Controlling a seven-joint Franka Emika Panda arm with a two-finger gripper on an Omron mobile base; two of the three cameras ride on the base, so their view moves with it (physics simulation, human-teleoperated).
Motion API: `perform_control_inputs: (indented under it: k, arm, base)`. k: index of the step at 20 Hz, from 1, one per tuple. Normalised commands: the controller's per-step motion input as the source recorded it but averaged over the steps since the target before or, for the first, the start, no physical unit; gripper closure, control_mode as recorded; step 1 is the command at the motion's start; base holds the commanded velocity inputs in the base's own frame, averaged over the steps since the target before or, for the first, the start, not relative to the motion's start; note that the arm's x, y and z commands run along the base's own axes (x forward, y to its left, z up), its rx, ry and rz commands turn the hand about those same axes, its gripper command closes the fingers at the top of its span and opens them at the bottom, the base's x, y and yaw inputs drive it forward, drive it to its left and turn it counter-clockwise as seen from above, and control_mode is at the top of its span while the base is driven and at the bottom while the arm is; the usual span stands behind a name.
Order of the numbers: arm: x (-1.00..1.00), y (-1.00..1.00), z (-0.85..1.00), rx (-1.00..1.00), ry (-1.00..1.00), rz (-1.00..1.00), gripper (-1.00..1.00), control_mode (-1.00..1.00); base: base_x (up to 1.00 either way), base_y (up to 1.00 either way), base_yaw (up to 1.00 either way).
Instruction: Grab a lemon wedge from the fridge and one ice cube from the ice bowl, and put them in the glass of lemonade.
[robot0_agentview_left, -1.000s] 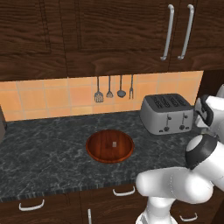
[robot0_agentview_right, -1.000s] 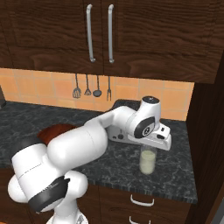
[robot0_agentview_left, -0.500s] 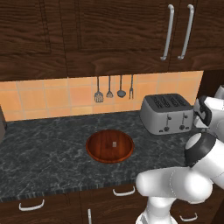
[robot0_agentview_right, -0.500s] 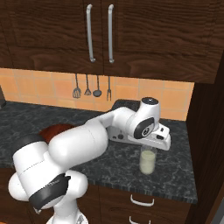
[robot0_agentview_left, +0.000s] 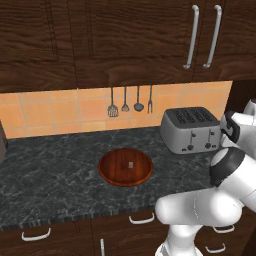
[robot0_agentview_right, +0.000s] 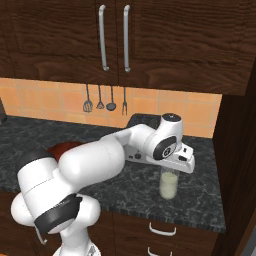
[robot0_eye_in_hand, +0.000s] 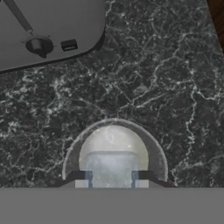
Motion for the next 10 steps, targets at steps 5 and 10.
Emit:
perform_control_inputs:
  k: [5,10]
  arm:
    - [0.0,0.0,0.0,0.0,0.0,0.0,-1.0,-1.0]
    - [0.0,0.0,0.0,0.0,0.0,0.0,-1.0,-1.0]
  base:
    - [0.0,0.0,0.0]
    - [0.0,0.0,0.0]
